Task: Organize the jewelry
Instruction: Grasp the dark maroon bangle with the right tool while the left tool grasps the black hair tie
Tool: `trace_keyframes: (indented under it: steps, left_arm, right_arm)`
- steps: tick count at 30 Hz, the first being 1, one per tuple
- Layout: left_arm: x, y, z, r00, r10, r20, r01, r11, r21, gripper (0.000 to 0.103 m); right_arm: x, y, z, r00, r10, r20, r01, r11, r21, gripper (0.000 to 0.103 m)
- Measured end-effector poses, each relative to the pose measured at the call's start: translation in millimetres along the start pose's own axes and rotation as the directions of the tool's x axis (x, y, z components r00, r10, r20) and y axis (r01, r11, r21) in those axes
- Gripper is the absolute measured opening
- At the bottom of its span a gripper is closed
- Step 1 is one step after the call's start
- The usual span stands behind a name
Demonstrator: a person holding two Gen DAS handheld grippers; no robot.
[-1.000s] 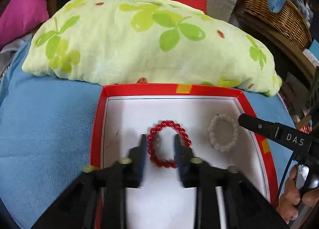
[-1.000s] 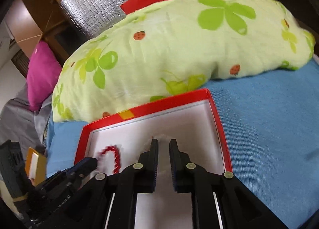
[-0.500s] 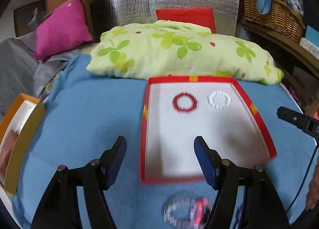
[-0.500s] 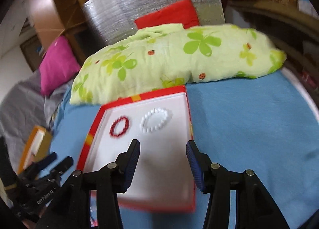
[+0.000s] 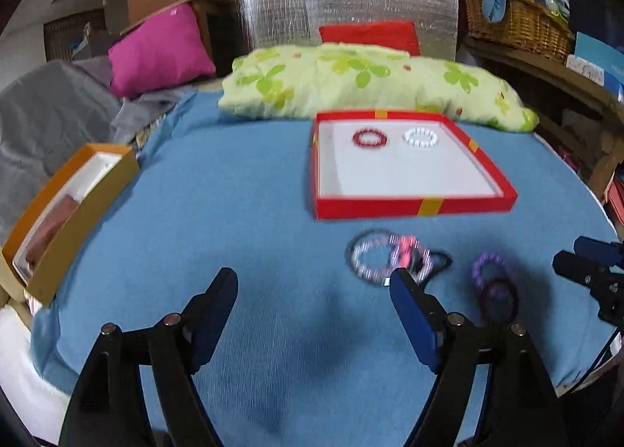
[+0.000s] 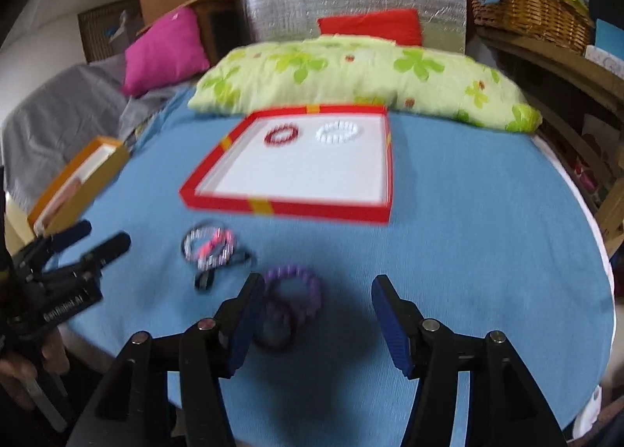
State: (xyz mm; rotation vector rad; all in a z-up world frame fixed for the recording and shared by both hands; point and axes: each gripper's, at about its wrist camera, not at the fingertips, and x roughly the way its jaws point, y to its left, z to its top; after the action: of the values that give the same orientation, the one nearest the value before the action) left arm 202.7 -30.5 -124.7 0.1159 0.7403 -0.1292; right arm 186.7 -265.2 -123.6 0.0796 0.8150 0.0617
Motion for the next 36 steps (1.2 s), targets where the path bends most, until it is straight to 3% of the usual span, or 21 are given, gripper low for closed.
trace_keyframes:
  steps: [3,7,12,17,22,27,34,36]
  left_arm:
    - [11.7,-1.1,-8.9,0.998,-0.018,-0.053,0.018,1.0,0.005,0.081]
    - [19.0,-6.9,-10.2,0.998,-0.019,-0.061,0.021,0.999,0.037,0.081]
    - [27.3,-6.3,-6.2,0.995,-0.054,-0.088,0.055,0.998,0.005,0.081]
    - [32.1,-16.3,-5.8,0.989,-0.088,-0.115,0.09,0.996,0.014,0.081]
    - [37.8,-20.6,-5.9,0.989,-0.06,-0.136,0.062,0.998,0.013,0.081]
    - [39.3,-24.9,-7.6,0.981,-0.116,-0.154,0.118,0.993,0.007,0.081]
    - [41.4,-37.0,-10.8,0.962,-0.205,-0.181,0.211,0.977,0.015,0.053]
    - [42.7,-40.8,-11.4,0.955,-0.231,-0.188,0.238,0.971,0.017,0.052]
  right_arm:
    - [4.7,-1.2,-9.1,0.999,0.024,-0.033,-0.024,1.0,-0.002,0.061]
    - [20.6,-1.6,-17.3,0.994,0.042,-0.098,-0.043,0.999,-0.014,0.061]
    - [37.4,-4.8,-18.6,0.987,0.068,-0.145,-0.064,0.997,0.036,0.058]
    - [45.3,-0.4,-16.1,0.982,0.092,-0.165,-0.085,0.995,0.052,0.04]
    - [52.5,-2.0,-15.6,0.976,0.096,-0.194,-0.083,0.994,0.075,0.039]
    - [52.4,-3.3,-16.6,0.972,0.124,-0.198,-0.108,0.99,0.088,0.04]
    - [54.0,-4.1,-18.0,0.965,0.162,-0.206,-0.142,0.984,0.111,0.039]
    - [55.4,-3.8,-18.7,0.962,0.17,-0.214,-0.148,0.982,0.114,0.039]
